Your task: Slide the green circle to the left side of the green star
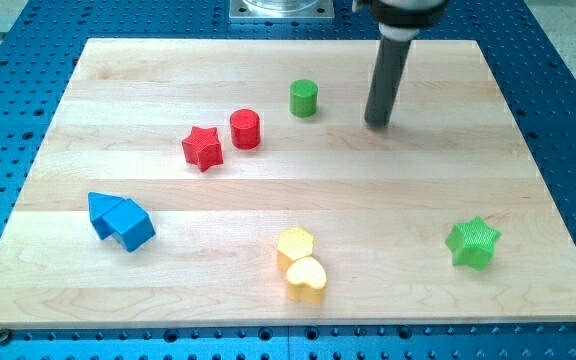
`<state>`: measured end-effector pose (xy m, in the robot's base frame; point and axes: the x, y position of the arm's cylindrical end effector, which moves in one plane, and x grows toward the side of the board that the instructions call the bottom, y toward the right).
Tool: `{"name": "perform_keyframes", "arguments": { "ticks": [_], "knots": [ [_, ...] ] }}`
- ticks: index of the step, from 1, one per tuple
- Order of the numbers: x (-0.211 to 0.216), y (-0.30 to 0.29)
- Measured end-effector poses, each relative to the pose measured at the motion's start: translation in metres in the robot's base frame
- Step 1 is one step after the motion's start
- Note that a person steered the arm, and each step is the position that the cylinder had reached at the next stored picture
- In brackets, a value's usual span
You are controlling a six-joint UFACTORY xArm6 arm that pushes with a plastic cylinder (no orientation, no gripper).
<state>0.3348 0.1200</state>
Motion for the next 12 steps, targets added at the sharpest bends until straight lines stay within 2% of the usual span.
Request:
{"name": "perform_keyframes", "arguments": {
  "ticks": [2,3,4,5,6,7,8,9,10,11,12],
  "knots": [
    [-0.018,-0.109],
    [0.027,-0.150],
    [0.059,-0.128],
    [0.025,-0.179],
    [0.010,-0.237],
    [-0.014,-0.246],
    [-0.017,-0.372],
    [-0.055,-0.401],
    [-0.064,-0.356],
    [-0.014,-0.251],
    [0.004,-0.227]
  ]
}}
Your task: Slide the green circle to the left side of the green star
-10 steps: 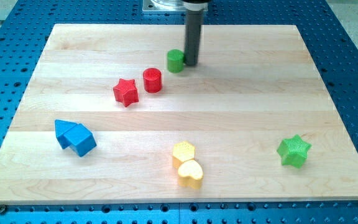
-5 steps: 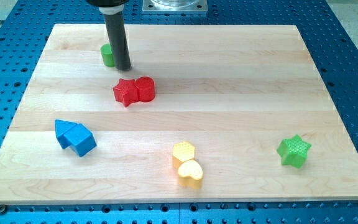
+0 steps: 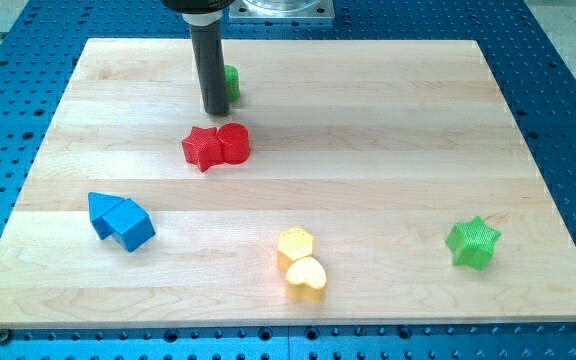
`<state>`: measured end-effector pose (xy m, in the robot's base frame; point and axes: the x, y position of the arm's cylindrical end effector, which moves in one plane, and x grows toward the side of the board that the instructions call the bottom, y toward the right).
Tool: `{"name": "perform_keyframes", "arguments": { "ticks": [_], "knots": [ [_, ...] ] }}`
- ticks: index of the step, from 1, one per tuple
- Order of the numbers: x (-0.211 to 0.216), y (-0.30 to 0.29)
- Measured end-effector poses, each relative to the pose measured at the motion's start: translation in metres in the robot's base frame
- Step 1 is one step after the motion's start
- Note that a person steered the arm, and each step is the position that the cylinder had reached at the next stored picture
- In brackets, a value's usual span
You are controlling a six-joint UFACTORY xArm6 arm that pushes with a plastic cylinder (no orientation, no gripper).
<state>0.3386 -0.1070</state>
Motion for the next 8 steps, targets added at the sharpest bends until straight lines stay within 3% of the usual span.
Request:
{"name": "perform_keyframes", "arguments": {
  "ticks": [1,2,3,4,5,6,7,8],
  "knots": [
    [-0.031,-0.062],
    [-0.052,0.006],
    [0.010,0.107],
    [0.002,0.155],
    [-0.034,0.131],
    [0.004,0.199],
    [0.086,0.218],
    [0.095,0.233]
  ]
}}
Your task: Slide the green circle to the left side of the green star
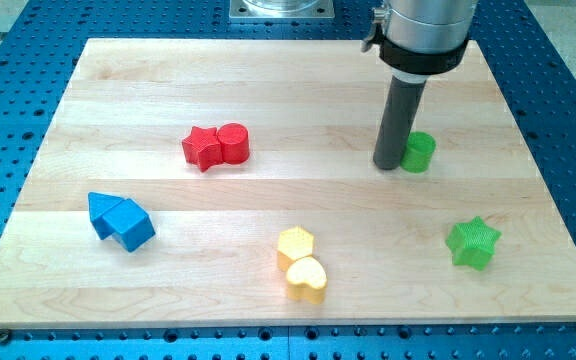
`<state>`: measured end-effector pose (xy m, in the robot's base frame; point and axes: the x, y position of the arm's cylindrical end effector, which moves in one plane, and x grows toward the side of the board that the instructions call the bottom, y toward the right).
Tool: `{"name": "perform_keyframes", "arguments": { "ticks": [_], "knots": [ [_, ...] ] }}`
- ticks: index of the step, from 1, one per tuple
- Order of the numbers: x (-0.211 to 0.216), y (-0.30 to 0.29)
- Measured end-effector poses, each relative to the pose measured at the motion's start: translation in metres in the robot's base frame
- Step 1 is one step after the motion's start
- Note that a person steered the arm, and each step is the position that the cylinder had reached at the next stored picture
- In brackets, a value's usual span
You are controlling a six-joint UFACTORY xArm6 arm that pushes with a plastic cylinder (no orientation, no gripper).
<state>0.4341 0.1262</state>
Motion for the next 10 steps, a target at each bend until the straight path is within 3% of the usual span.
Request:
{"name": "perform_keyframes", "arguments": {
  "ticks": [5,7,8,10],
  "knots": [
    [-0.015,0.000],
    [-0.076,-0.004],
    [-0.060,0.068],
    [0.034,0.032]
  ]
}}
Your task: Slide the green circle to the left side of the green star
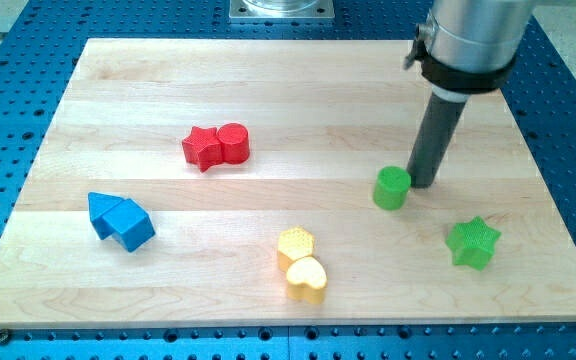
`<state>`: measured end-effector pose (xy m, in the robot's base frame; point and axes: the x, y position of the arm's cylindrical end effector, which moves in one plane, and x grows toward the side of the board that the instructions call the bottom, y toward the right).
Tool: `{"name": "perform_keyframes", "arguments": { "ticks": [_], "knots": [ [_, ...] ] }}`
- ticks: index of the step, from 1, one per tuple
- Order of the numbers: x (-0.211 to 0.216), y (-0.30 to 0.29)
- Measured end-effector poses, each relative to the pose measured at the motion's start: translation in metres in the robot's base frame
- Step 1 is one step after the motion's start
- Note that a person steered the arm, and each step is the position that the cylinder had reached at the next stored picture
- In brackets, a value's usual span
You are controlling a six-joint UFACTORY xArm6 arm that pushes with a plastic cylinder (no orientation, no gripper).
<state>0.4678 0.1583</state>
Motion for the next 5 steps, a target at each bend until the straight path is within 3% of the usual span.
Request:
{"name": "perform_keyframes", "arguments": {
  "ticks": [2,3,4,5],
  "knots": [
    [-0.064,0.011],
    [-0.062,-0.008],
    [0.003,-0.021],
    [0.038,-0.025]
  ]
}}
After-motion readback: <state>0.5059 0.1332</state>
